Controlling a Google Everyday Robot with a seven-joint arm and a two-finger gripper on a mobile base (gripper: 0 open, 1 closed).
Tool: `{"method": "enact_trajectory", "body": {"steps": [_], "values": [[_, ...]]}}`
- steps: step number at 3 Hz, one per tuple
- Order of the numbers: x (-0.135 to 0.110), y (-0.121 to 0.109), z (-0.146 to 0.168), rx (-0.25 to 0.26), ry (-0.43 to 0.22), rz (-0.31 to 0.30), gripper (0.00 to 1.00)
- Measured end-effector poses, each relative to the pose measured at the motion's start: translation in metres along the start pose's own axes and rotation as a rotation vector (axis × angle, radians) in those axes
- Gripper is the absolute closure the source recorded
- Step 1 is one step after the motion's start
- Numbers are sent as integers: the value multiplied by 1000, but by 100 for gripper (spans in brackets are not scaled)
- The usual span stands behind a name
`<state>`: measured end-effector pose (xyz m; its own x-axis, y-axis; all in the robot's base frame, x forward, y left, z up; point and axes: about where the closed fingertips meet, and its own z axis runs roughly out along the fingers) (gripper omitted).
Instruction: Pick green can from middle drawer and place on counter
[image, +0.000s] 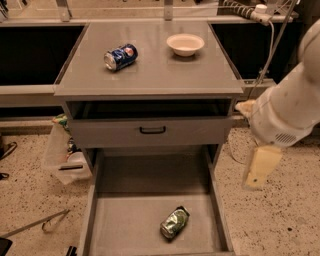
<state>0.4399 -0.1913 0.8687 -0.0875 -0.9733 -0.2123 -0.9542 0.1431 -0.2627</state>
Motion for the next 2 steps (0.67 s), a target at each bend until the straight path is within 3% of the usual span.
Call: {"method": "enact_trajectory", "body": {"steps": [1,2], "values": [[13,23,87,-58,-51,-53,0],[35,44,168,-150,-104,-107,0]]}}
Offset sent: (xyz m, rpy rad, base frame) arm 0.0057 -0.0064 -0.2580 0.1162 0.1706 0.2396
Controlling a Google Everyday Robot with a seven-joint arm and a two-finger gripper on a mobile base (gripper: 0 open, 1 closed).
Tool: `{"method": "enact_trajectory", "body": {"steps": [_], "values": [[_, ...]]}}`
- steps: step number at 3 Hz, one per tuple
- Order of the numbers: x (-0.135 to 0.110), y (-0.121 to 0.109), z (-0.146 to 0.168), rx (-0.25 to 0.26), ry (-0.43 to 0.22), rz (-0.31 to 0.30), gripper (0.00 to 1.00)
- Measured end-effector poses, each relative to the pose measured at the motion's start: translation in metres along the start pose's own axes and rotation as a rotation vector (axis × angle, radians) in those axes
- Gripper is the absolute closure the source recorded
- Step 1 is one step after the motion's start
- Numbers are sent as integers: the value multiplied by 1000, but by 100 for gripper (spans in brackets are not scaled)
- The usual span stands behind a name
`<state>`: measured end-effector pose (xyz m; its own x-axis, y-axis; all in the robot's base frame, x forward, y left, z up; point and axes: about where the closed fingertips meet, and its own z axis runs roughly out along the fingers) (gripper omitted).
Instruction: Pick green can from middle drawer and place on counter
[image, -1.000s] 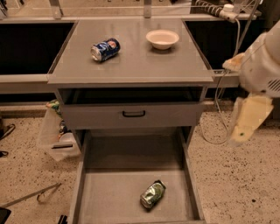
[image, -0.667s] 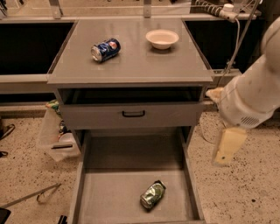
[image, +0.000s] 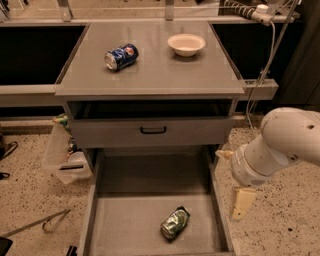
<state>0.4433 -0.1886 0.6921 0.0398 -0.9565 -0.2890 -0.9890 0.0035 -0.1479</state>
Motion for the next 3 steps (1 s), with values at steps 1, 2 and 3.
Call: {"method": "enact_trajectory", "body": {"steps": [1,2,3], "values": [[0,0,0,0,0,0,0],[1,3,7,13,-31,4,0],[-12,15,62,-1,-98,6,0]]}}
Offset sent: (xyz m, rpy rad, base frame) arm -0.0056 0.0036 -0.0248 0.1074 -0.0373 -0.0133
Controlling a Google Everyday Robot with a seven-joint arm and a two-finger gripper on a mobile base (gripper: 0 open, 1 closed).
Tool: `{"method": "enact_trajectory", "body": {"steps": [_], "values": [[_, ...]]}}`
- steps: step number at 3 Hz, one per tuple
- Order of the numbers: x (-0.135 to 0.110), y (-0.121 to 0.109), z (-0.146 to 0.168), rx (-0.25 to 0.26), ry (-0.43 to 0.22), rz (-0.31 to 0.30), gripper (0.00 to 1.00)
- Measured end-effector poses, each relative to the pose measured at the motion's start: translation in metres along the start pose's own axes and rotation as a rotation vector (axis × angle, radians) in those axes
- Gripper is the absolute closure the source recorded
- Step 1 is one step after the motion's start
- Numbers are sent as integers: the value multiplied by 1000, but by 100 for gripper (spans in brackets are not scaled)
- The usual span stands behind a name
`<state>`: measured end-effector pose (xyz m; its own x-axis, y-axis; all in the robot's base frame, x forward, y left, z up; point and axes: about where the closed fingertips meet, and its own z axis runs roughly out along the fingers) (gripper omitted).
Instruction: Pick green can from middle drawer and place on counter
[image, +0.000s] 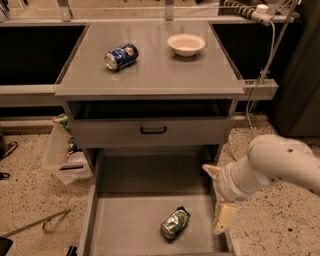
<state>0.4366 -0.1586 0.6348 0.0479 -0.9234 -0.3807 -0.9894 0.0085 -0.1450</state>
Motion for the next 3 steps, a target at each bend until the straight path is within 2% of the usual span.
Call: {"method": "enact_trajectory", "body": {"steps": [1,2,3], "values": [[-16,5,66,-12,-68,-12,0],[-33,13,156,-40,-80,-49,0],[-33,13,156,-40,-80,-49,0]]}}
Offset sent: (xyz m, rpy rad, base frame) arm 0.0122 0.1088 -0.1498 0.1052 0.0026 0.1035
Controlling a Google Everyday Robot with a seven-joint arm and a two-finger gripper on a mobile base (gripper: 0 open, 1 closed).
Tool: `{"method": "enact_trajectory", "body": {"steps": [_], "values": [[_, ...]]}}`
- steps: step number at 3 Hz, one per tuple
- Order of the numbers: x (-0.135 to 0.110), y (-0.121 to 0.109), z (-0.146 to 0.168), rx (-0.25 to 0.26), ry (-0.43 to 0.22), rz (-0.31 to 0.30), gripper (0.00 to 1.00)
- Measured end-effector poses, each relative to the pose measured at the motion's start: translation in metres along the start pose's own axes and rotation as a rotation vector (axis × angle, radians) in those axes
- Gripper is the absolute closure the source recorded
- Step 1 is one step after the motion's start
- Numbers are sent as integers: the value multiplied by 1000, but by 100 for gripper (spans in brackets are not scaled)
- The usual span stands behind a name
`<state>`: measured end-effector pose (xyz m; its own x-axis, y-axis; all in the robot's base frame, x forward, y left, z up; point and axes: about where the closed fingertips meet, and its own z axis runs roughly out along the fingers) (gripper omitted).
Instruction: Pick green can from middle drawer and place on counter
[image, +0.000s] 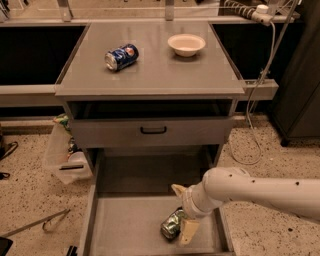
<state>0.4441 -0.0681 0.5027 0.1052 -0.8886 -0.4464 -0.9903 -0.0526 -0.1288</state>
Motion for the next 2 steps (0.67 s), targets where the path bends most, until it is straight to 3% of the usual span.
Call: {"method": "enact_trajectory", "body": {"steps": [2], "values": [[9,-9,52,1,-29,-87,0]]}}
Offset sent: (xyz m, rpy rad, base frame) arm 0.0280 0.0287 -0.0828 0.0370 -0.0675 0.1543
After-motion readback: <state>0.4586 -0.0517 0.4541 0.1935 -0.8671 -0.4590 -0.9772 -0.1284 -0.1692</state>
